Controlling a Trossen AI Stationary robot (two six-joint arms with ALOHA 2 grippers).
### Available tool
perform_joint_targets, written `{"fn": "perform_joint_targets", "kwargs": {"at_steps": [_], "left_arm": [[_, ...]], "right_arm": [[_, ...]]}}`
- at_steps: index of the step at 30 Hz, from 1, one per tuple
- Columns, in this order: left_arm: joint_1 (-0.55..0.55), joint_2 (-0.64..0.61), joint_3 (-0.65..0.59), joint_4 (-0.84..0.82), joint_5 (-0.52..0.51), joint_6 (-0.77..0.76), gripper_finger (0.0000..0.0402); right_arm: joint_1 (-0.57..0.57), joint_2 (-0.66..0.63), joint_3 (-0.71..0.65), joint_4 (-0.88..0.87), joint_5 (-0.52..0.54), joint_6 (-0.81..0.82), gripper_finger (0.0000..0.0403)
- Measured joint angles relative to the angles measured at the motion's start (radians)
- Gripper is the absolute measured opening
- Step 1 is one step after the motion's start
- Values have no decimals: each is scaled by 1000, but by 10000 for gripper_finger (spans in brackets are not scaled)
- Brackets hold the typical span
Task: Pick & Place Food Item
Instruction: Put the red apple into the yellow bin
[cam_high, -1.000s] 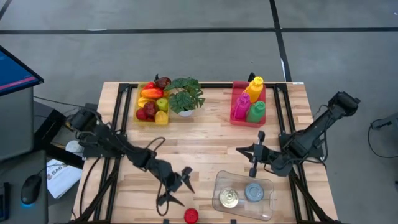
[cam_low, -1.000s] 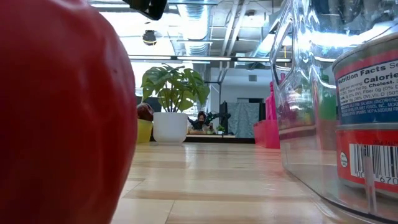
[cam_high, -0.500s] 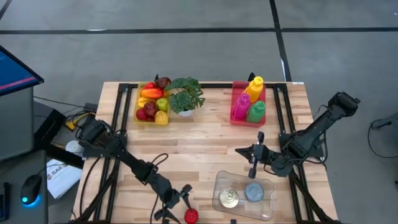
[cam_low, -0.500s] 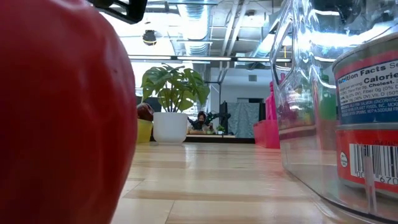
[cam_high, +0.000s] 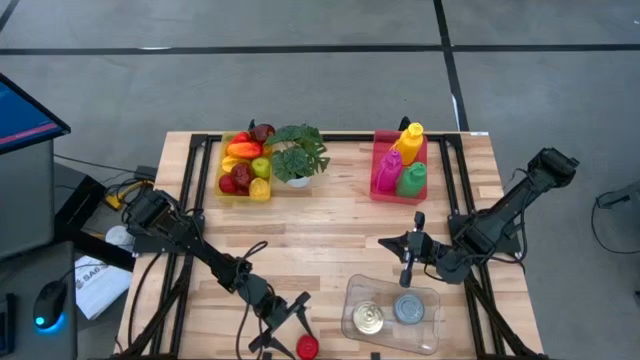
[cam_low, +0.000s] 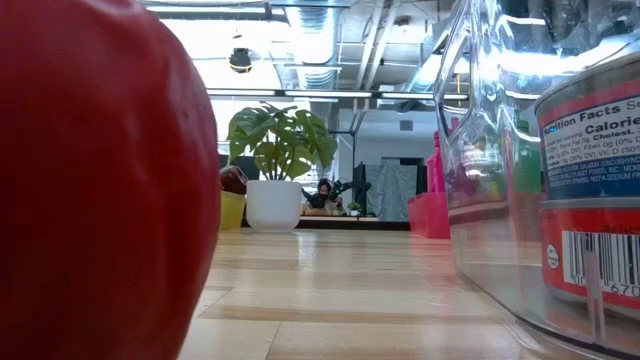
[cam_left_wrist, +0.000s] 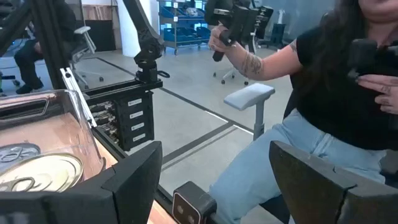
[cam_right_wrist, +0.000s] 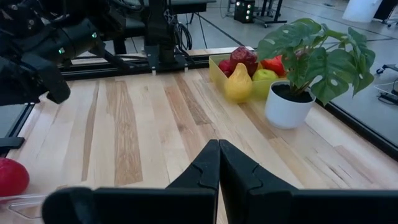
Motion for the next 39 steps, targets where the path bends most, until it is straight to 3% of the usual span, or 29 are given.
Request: {"fn": "perform_joint_targets", "kwargs": {"at_steps": [9,16,22,31,39], "left_arm": [[0,0,0,-50,-24,-1,293],[0,0,0,-86,-79,5,353],[-10,0,0,-163,-82,183,391],[-9,56,18,-154,-108,115,389],[-15,165,83,-153,-42,55,389]], "right_arm": [[0,0,0,46,0,0,0],[0,0,0,53,0,0,0],[0,0,0,52,0,0,0],[0,0,0,52,0,0,0],[0,0,0,49,-15,0,0]]}}
